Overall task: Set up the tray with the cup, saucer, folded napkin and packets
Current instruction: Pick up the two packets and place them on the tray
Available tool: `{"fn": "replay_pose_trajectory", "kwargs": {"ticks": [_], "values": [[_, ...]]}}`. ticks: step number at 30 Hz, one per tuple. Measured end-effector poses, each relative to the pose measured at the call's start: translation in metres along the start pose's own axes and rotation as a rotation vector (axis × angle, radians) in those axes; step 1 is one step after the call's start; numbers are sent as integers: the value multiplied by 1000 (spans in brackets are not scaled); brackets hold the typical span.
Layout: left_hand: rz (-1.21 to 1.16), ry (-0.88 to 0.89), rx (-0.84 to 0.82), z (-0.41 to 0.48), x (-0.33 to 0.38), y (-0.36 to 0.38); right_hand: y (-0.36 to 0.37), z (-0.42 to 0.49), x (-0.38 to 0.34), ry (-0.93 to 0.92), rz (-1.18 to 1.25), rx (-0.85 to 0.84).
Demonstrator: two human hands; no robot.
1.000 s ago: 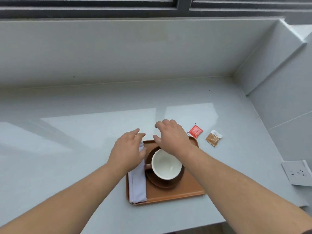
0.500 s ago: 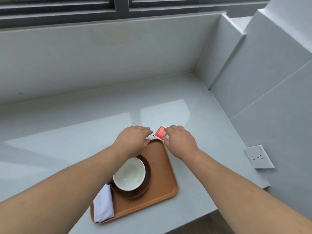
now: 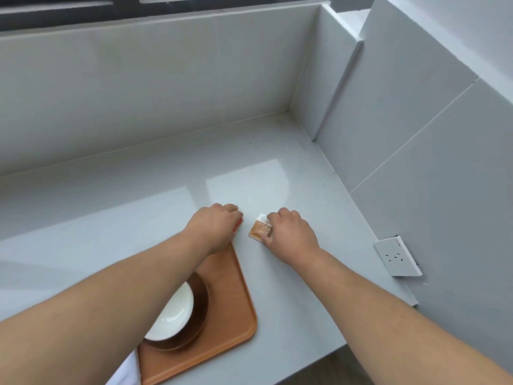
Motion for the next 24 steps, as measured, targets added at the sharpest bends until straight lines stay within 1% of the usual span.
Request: {"fn": "replay_pose_trajectory", "kwargs": {"ticks": [6, 10, 14, 18, 24], "values": [[14, -84, -22, 19, -4, -1, 5, 11, 8, 8, 38, -2], [-91, -144, -39, 23, -10, -2, 5, 16, 12, 35, 137, -24], [-203, -178, 31, 18, -20, -5, 2, 21, 15, 59, 230, -27], [-285, -196, 63, 13, -29, -10, -3, 25, 17, 105, 307, -41], [-374, -223, 52, 5, -41, -14, -8, 28, 13, 197, 452, -66]]}}
Point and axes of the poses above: each hand's wrist, its own z-axis towards the middle knuckle, its own y-axis out of the palm, x = y × z, the point moved 6 cm from there along z, towards the middle knuckle, and after that the axes turned 1 degree about -y, right-handed, at the moved point
